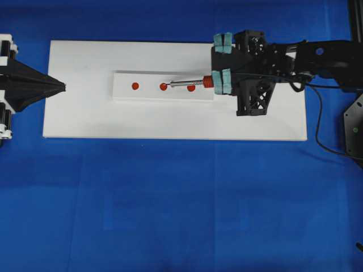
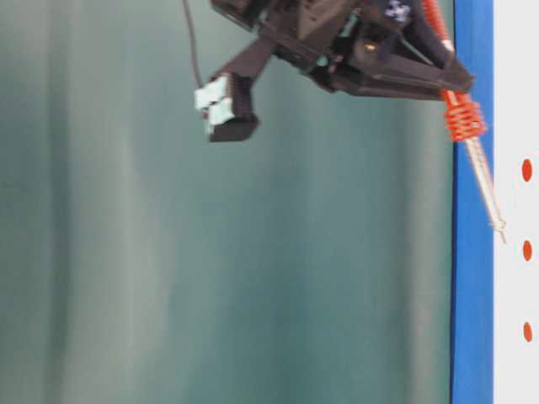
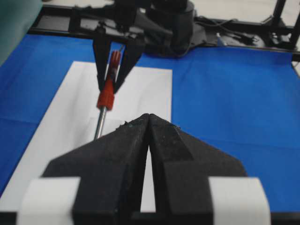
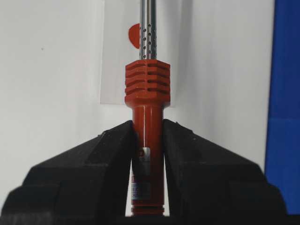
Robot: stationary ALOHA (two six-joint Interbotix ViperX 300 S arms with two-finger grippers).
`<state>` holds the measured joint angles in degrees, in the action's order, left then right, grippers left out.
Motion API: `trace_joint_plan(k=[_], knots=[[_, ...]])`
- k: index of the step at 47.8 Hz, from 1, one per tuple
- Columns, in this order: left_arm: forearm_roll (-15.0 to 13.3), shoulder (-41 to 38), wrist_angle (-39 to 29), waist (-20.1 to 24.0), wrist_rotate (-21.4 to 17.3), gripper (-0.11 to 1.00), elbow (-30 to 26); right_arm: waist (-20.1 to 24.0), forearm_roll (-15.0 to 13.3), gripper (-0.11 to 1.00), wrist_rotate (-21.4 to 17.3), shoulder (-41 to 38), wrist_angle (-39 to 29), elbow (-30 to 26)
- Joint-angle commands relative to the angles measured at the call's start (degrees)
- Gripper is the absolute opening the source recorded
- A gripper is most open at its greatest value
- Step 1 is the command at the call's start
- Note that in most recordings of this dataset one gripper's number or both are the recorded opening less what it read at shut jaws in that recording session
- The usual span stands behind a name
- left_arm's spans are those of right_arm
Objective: Touch the tip of the soldering iron to the mark.
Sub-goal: 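Lower the iron tip onto the middle red dot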
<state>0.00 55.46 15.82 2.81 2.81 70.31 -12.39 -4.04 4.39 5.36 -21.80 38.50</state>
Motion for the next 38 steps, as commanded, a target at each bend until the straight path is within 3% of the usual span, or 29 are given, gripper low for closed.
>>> trace_joint_plan(k=[1, 38], knots=[[0.1, -0.2, 0.7, 0.1, 0.1, 0.0, -0.6, 0.1, 0.2, 0.06, -0.1, -0.2, 1.4, -0.4], [0.1, -0.2, 0.7, 0.1, 0.1, 0.0, -0.5, 0.1, 0.3, 0.06, -0.3, -1.8, 1.7, -0.3]])
